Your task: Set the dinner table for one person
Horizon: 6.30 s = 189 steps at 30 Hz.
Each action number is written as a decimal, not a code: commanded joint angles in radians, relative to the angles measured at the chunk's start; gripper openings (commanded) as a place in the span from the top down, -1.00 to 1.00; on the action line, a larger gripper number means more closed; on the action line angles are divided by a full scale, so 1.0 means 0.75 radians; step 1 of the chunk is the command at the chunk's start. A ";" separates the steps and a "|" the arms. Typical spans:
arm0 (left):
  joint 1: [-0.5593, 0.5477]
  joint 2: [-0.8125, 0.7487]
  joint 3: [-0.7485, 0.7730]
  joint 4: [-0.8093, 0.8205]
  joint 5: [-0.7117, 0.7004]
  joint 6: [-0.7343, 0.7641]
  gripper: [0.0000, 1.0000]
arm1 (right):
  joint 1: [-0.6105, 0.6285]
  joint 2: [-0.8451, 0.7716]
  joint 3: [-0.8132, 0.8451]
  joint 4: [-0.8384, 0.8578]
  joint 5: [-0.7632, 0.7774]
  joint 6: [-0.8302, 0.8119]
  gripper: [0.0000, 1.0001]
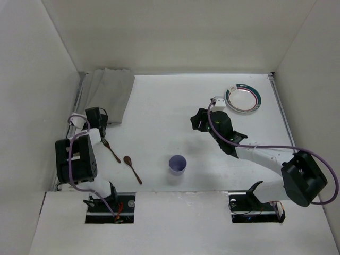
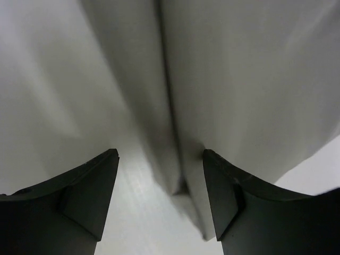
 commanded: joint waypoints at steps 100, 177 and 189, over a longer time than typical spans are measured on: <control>-0.248 -0.978 -0.650 0.036 0.300 -0.077 -0.04 | 0.452 1.981 2.907 -1.508 0.195 -0.686 0.42; -0.608 -0.007 0.041 0.079 0.126 0.338 -0.21 | -0.321 -0.273 -0.204 -0.134 0.119 0.617 0.92; -0.555 0.247 0.107 0.044 0.162 0.255 0.96 | -0.327 -0.119 -0.112 -0.072 0.027 0.523 0.91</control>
